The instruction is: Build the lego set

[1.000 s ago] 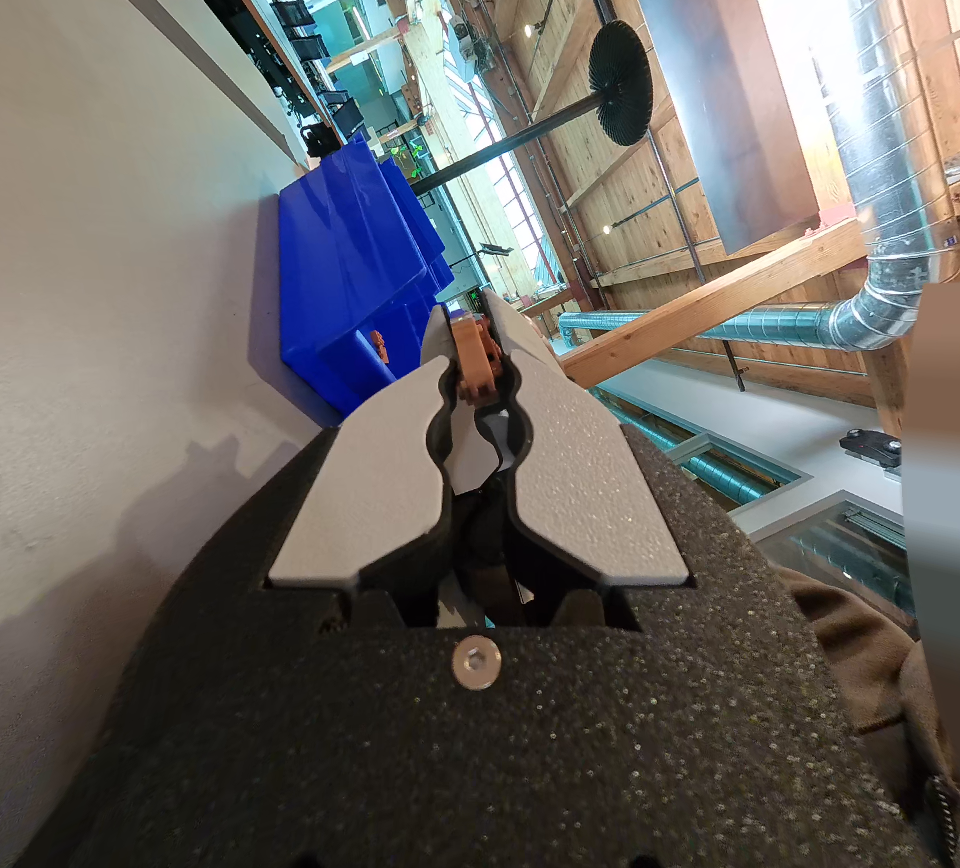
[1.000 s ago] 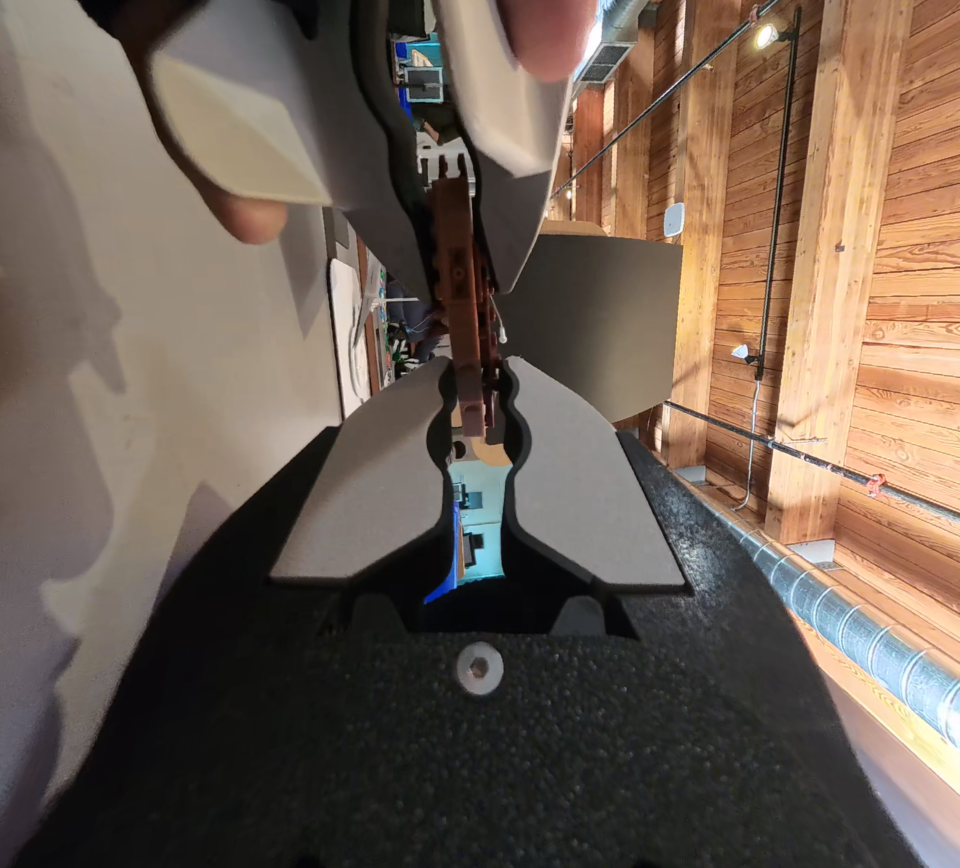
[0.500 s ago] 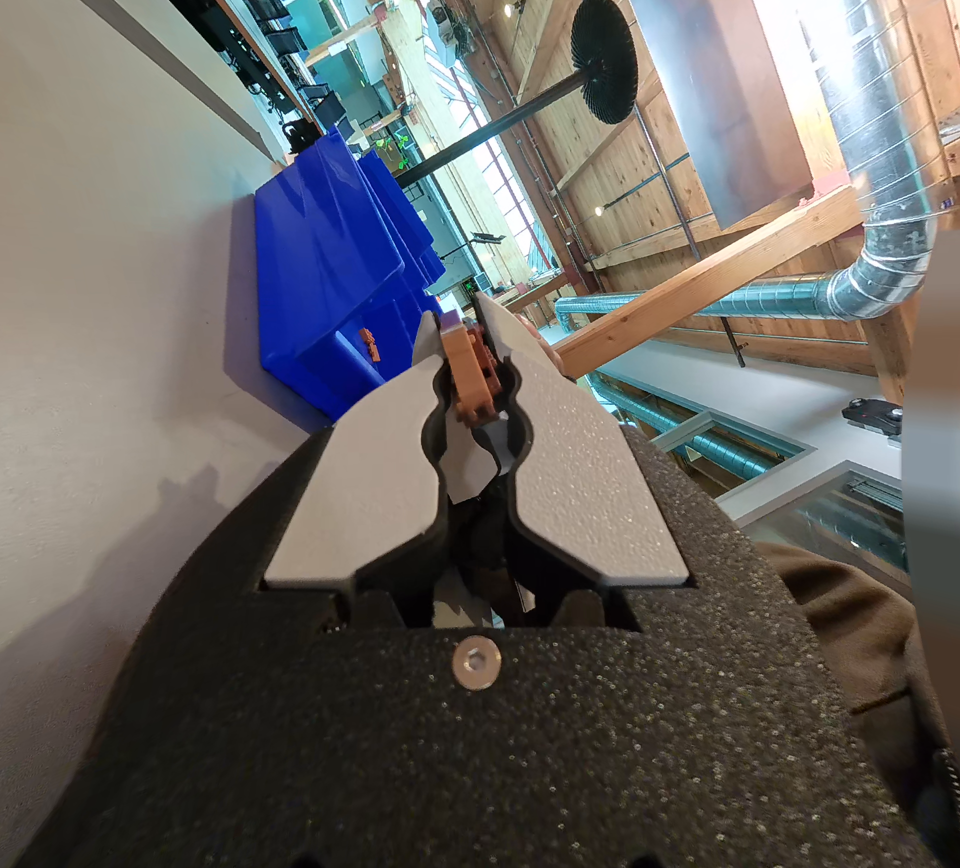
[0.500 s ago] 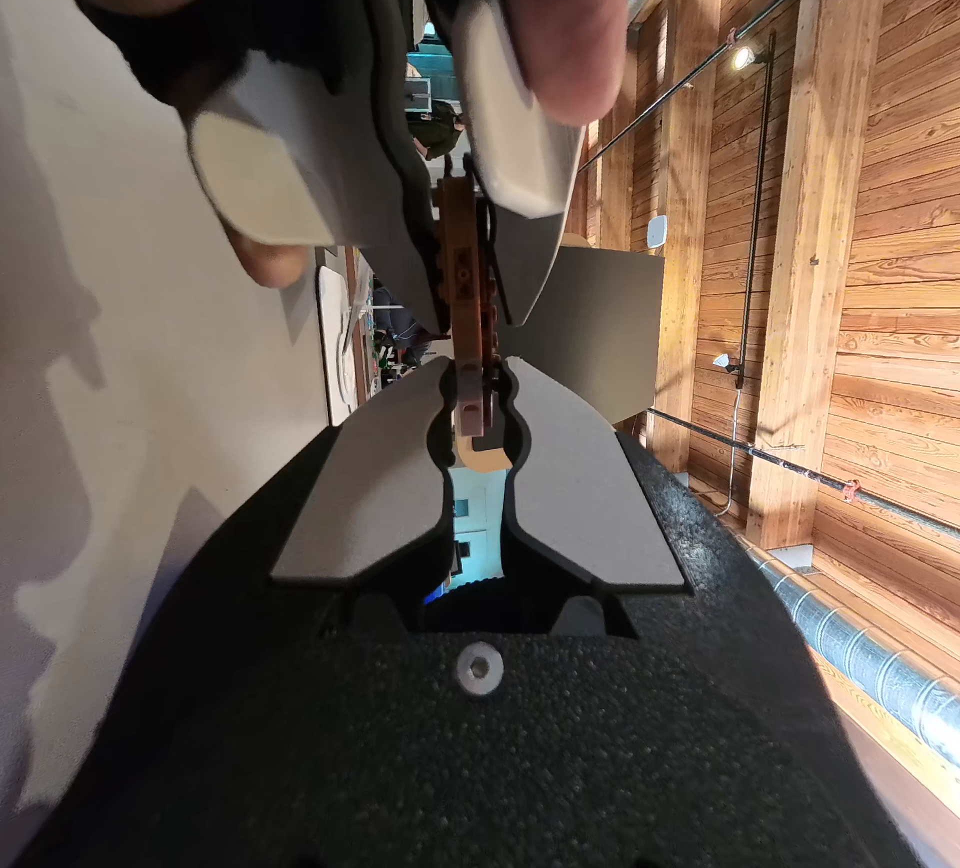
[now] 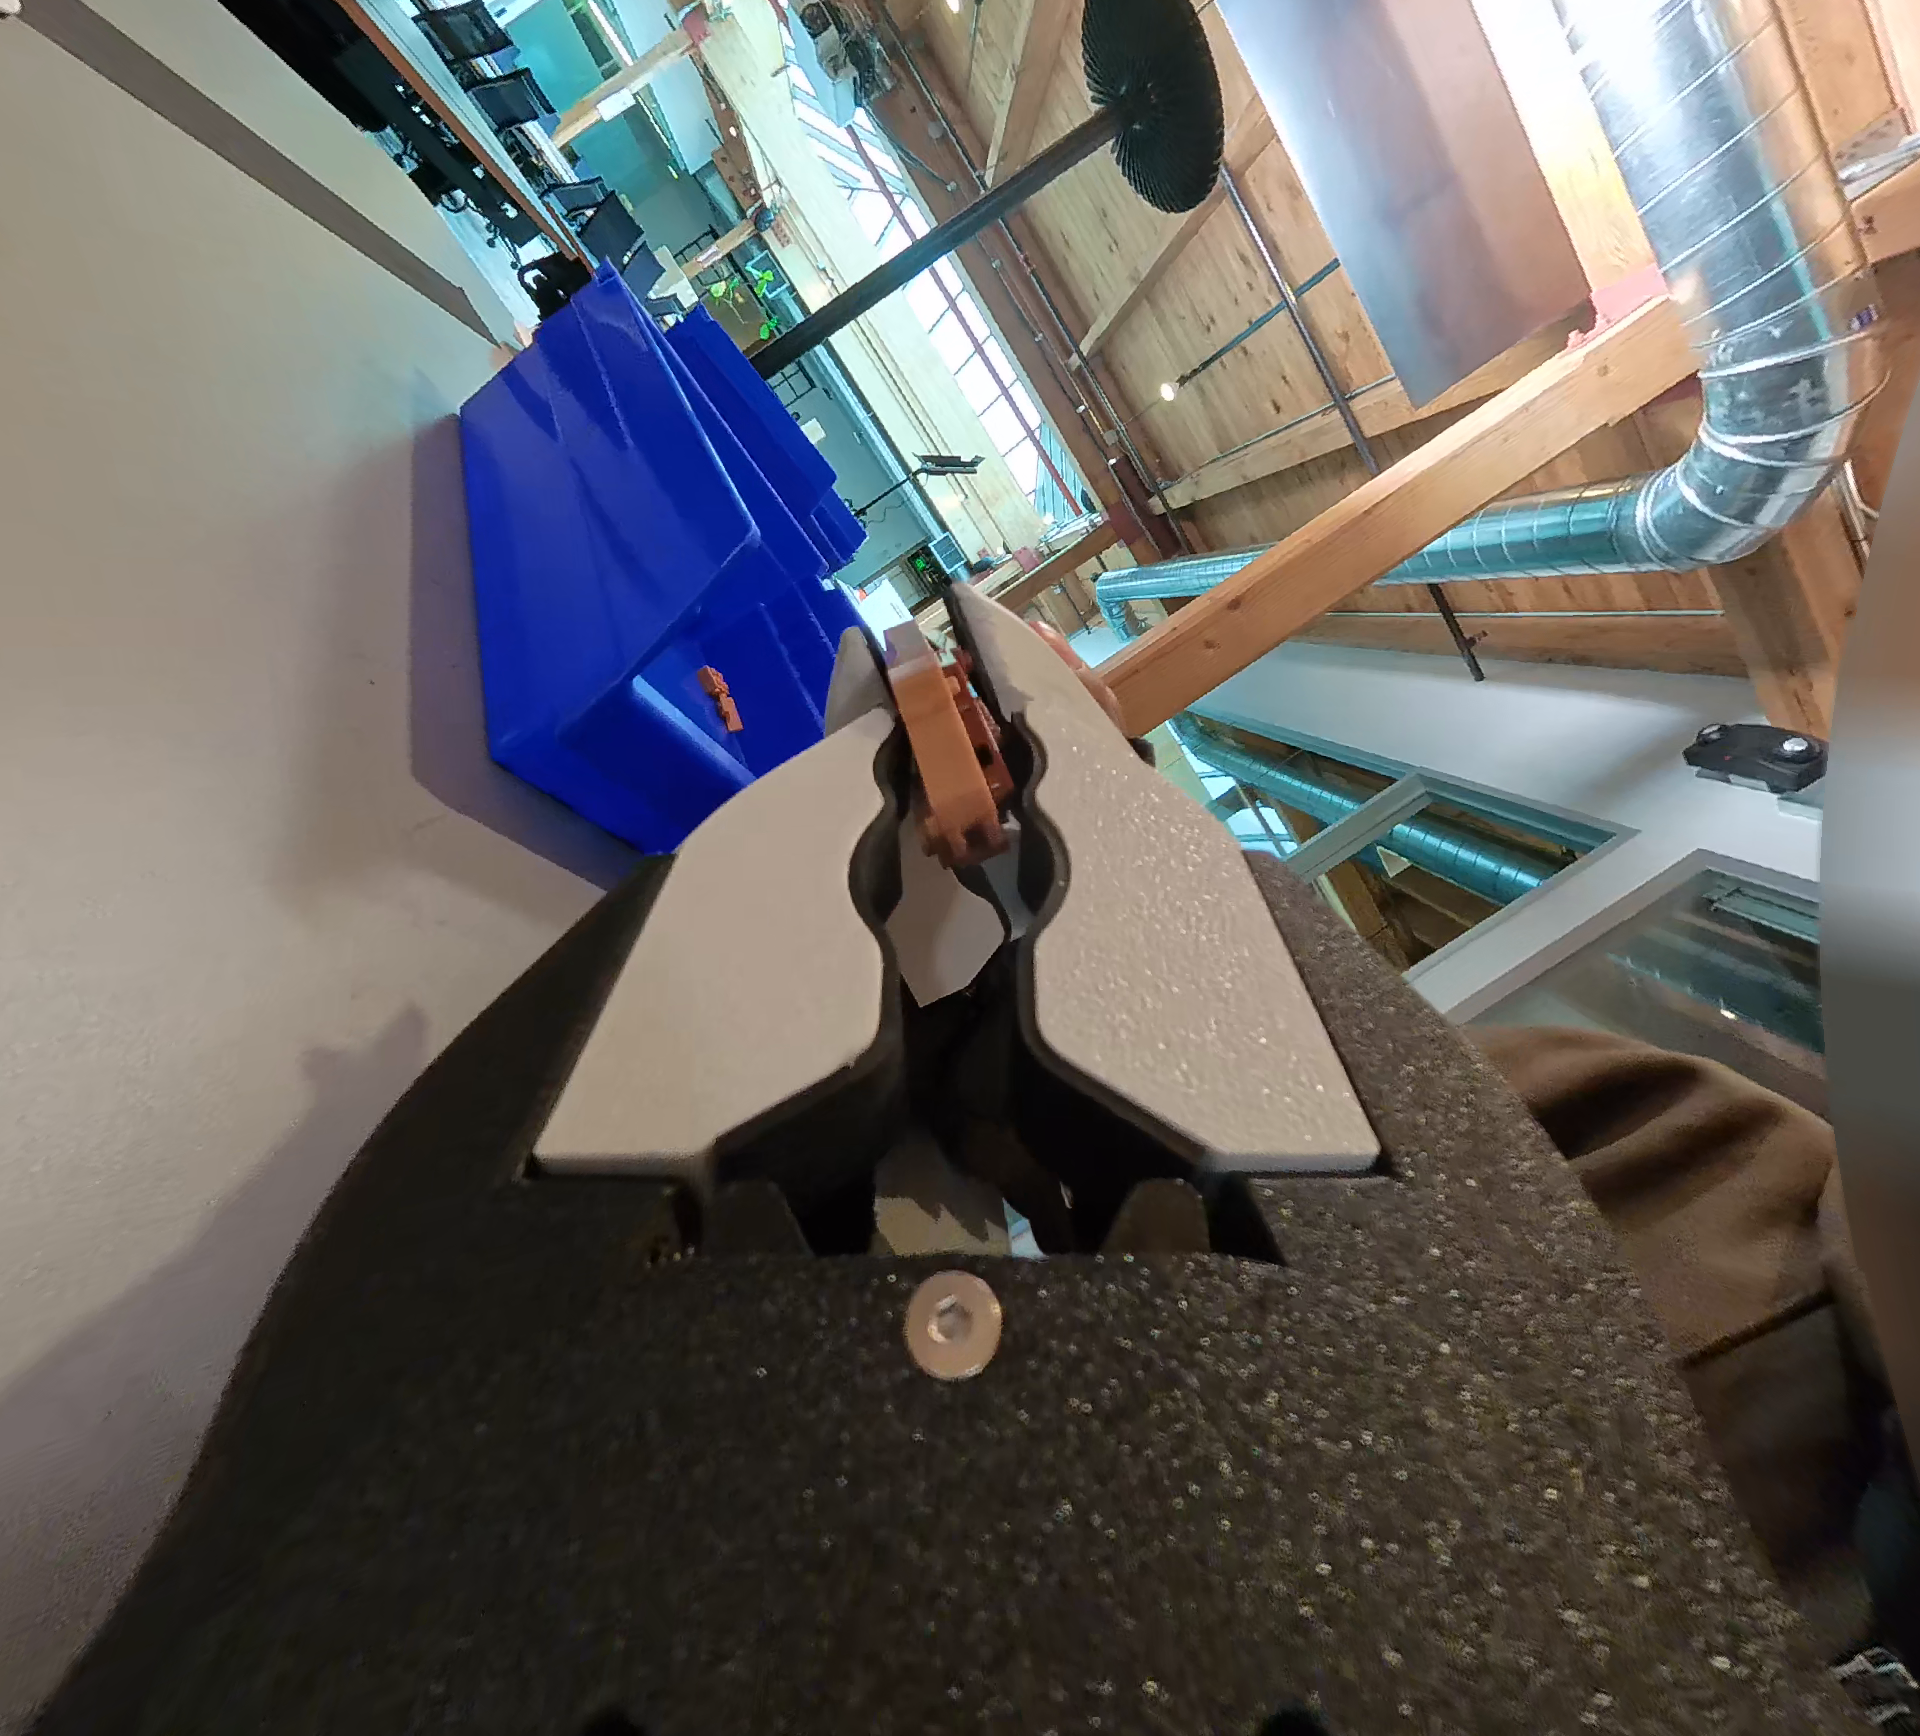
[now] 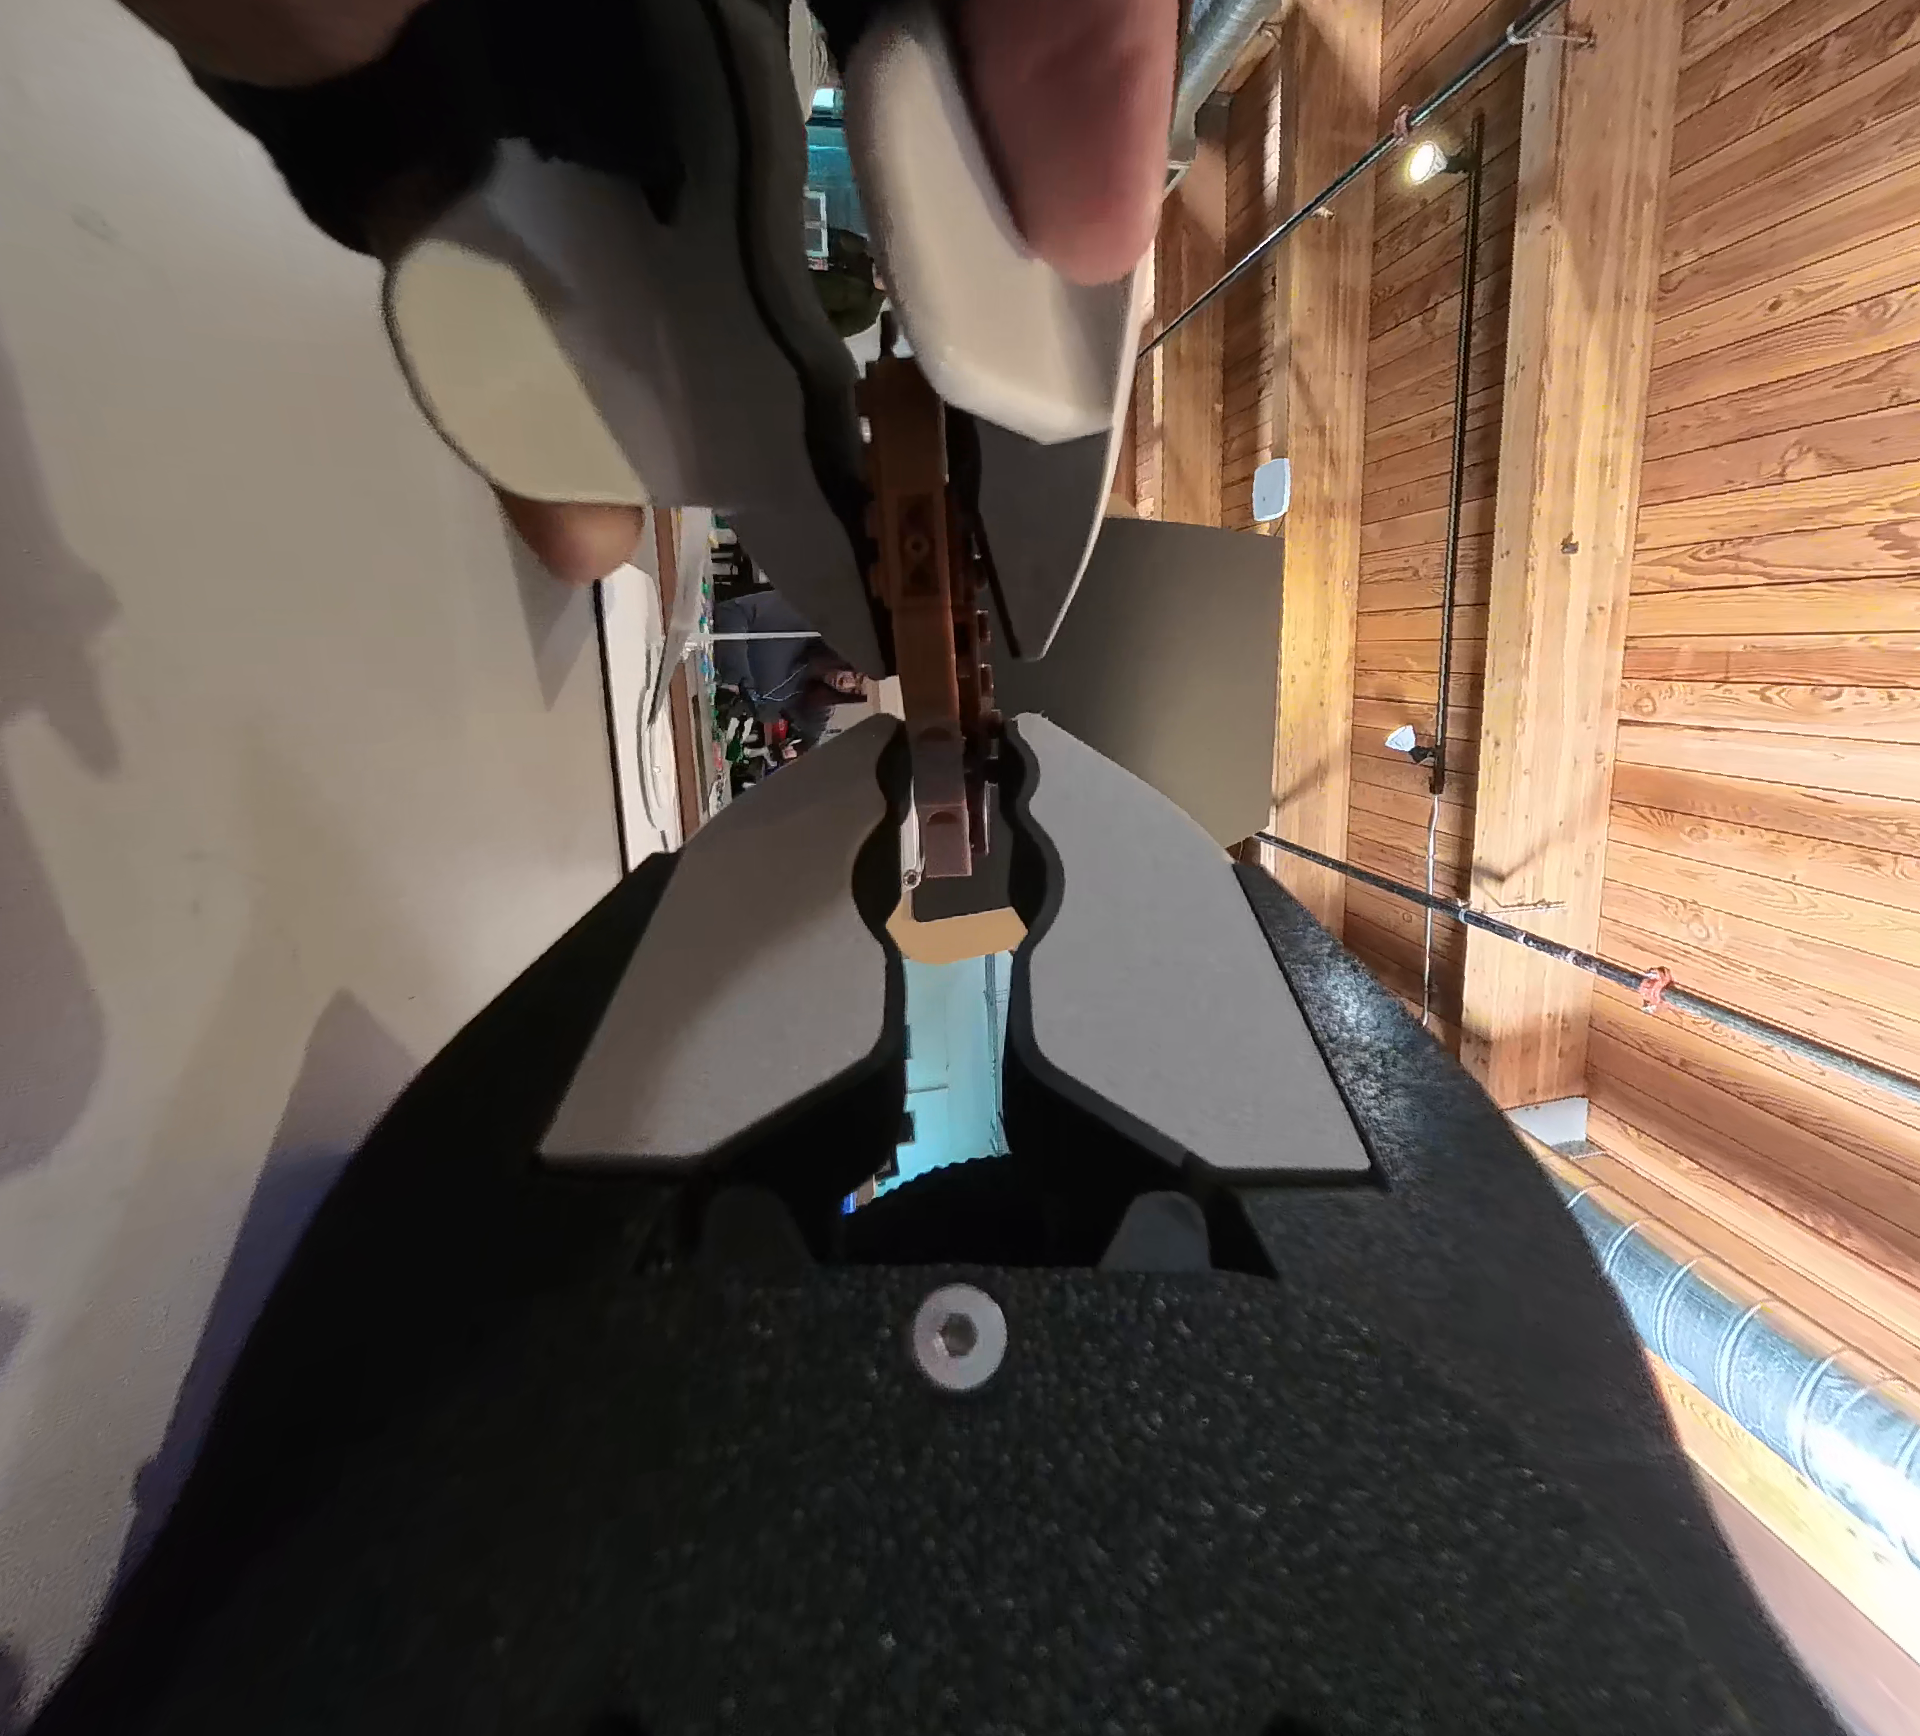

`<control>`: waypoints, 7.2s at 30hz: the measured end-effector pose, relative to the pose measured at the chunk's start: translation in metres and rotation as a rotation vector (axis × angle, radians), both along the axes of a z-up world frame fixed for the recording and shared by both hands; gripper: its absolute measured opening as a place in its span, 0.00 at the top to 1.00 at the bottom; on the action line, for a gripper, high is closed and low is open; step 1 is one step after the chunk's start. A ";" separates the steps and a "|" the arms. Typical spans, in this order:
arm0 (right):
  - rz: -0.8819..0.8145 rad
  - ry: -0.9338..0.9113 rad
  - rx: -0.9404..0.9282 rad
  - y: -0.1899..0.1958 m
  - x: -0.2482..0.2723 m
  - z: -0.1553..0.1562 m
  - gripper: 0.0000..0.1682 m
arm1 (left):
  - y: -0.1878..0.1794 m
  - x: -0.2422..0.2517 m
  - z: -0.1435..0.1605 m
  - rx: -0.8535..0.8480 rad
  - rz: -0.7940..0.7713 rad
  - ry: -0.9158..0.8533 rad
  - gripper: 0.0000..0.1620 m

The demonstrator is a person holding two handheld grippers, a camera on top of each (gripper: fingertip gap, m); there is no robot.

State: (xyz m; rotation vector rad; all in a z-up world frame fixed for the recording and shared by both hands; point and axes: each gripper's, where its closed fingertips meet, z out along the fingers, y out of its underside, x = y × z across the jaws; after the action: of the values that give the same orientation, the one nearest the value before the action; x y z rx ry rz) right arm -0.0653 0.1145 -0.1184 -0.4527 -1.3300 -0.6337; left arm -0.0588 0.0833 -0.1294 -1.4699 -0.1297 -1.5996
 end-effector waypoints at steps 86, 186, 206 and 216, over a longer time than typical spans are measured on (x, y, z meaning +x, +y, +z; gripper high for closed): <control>-0.016 0.018 0.145 -0.013 0.009 0.011 0.91 | -0.010 0.009 0.007 0.053 -0.087 0.025 0.90; -0.082 0.538 -1.460 0.093 -0.138 -0.054 0.50 | 0.005 -0.181 -0.027 -0.065 0.505 0.539 0.90; -0.209 0.247 -0.993 0.094 -0.159 -0.081 0.76 | 0.009 -0.184 -0.047 -0.138 0.495 0.548 0.90; -0.163 0.350 -1.284 0.105 -0.148 -0.084 0.65 | 0.005 -0.168 -0.059 -0.203 0.381 0.569 0.90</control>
State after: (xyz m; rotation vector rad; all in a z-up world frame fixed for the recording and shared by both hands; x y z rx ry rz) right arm -0.2129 0.2191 -0.2028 -1.6310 -1.2238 0.2695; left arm -0.2270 0.0883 -0.1886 -1.8725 -0.2314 -0.8458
